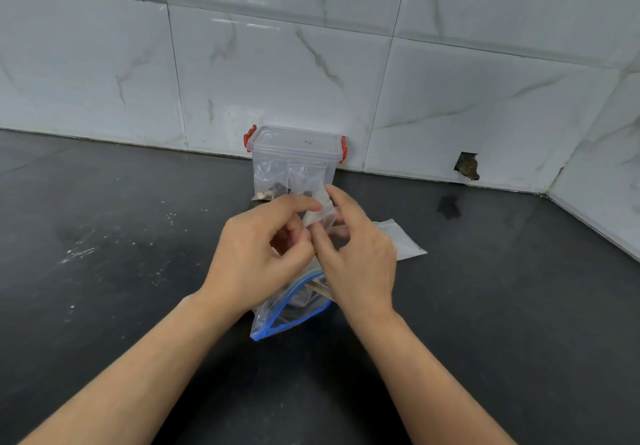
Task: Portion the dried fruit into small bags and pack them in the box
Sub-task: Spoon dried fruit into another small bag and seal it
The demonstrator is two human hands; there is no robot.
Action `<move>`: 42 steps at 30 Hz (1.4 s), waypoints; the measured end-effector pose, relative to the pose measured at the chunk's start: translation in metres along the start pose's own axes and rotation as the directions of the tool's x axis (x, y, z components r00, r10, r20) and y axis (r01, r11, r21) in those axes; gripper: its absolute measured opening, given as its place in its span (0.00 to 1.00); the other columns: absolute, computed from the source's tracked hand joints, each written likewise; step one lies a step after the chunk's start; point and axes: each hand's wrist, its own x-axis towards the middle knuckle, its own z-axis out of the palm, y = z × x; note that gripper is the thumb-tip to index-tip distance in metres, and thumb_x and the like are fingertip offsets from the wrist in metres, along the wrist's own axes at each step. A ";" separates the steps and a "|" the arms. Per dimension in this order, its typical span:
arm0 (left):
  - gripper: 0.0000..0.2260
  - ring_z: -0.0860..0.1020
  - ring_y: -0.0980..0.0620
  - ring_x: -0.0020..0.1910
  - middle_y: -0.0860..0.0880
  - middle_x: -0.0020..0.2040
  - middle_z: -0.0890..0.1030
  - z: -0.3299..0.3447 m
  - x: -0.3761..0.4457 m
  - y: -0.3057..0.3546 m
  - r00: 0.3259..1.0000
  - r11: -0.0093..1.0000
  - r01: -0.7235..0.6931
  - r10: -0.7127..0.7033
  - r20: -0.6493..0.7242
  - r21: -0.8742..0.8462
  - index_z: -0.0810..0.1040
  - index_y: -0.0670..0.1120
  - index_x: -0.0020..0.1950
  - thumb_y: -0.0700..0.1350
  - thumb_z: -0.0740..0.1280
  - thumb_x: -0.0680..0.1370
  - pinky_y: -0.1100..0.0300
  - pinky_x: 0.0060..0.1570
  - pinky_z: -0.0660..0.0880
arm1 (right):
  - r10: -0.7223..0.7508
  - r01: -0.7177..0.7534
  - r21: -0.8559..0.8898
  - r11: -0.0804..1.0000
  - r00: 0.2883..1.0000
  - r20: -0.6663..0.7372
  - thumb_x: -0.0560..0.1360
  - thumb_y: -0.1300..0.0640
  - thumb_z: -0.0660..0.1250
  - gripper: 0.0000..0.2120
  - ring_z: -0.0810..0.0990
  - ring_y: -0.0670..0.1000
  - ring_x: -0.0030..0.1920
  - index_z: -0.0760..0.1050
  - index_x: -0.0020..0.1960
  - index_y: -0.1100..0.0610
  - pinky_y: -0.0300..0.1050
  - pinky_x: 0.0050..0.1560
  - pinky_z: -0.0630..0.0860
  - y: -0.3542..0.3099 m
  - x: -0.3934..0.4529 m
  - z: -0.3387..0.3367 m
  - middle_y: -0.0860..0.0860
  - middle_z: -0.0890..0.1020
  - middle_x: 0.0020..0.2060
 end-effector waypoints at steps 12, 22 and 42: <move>0.40 0.51 0.54 0.77 0.56 0.75 0.58 -0.010 0.006 -0.019 0.932 0.848 -0.328 0.218 0.290 0.415 0.57 0.55 0.74 0.58 0.70 0.66 0.50 0.72 0.44 | -0.002 -0.054 0.473 0.879 0.993 0.118 0.74 0.67 0.61 0.29 0.82 0.56 0.44 0.66 0.71 0.47 0.49 0.46 0.80 -0.004 0.001 0.000 0.48 0.75 0.55; 0.13 0.78 0.48 0.44 0.53 0.41 0.80 -0.014 0.010 -0.016 0.975 0.879 -0.219 0.178 0.134 0.423 0.78 0.50 0.51 0.53 0.65 0.70 0.53 0.50 0.68 | 0.081 -0.133 0.116 0.984 0.924 0.373 0.70 0.47 0.71 0.23 0.81 0.38 0.45 0.73 0.64 0.46 0.39 0.51 0.76 -0.010 0.023 -0.029 0.42 0.85 0.44; 0.32 0.65 0.47 0.68 0.54 0.68 0.66 -0.017 -0.005 -0.005 0.787 0.708 0.179 -0.519 0.332 0.683 0.64 0.57 0.63 0.68 0.66 0.63 0.39 0.65 0.63 | -0.069 0.340 -0.498 0.798 0.872 0.484 0.79 0.46 0.56 0.13 0.77 0.52 0.48 0.76 0.52 0.49 0.44 0.35 0.63 -0.018 -0.018 -0.052 0.47 0.80 0.48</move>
